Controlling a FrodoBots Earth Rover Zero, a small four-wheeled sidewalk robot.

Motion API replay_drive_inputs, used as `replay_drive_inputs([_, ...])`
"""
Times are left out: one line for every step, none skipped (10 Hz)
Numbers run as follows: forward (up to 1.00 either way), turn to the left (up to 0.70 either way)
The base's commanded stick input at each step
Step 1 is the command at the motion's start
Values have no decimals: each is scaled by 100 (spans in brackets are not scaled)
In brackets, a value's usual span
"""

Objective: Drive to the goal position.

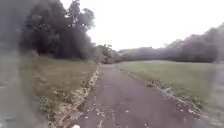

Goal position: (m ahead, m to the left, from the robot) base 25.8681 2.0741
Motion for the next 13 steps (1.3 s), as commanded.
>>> replay_drive_inputs([85,0])
replay_drive_inputs([85,0])
replay_drive_inputs([85,0])
replay_drive_inputs([85,0])
replay_drive_inputs([85,0])
replay_drive_inputs([85,0])
replay_drive_inputs([85,0])
replay_drive_inputs([85,0])
replay_drive_inputs([85,0])
replay_drive_inputs([85,0])
replay_drive_inputs([85,0])
replay_drive_inputs([85,0])
replay_drive_inputs([85,0])
